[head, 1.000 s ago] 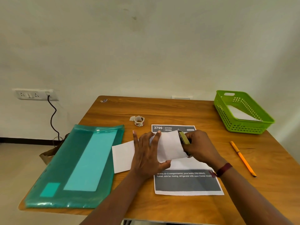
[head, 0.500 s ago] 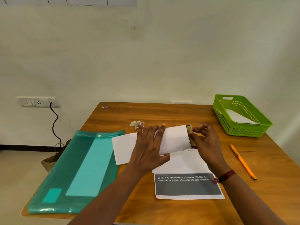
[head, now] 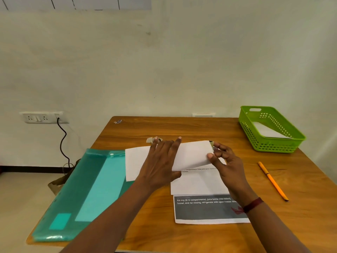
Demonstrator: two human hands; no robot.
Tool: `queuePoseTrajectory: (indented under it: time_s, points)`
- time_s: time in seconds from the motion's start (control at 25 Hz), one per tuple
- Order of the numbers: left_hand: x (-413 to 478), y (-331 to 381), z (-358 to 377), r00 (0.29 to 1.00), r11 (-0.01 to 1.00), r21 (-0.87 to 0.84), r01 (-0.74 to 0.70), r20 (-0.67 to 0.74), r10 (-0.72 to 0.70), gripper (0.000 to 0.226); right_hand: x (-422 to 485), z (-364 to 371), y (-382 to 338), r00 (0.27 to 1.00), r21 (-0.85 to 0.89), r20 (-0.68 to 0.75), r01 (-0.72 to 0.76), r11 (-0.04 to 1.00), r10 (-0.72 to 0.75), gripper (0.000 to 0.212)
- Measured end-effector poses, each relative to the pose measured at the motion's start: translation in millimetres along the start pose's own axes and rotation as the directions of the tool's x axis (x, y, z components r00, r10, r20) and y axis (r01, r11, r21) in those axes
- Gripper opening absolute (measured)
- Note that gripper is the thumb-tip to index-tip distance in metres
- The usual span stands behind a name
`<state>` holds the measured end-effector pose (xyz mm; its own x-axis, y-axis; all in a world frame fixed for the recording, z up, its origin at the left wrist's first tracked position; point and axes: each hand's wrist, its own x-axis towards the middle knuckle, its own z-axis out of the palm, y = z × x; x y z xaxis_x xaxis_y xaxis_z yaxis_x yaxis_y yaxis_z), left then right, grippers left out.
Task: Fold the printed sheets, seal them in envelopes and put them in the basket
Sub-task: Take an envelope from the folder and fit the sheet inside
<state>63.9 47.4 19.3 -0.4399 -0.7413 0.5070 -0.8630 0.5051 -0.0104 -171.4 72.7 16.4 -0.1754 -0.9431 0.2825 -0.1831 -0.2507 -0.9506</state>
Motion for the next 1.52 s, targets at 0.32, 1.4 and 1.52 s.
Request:
queuePoseTrajectory:
  time_s: [0.32,1.4,1.52]
  points:
    - [-23,-35,9,0.991,0.99,-0.113,0.079,0.115,-0.066,0.107,4,-7,28,0.996,0.102,0.034,-0.084,0.991,0.081,0.025]
    - [-70,-94,7,0.959,0.983,-0.055,0.176,0.236,-0.159,0.096,4,-44,37,0.976,-0.709,0.116,0.21,0.674,-0.183,0.008]
    - [-69,-97,5,0.963,0.981,-0.07,0.182,0.213,-0.164,0.099,9,-62,25,0.978,-0.69,-0.009,0.143,0.709,-0.206,0.009]
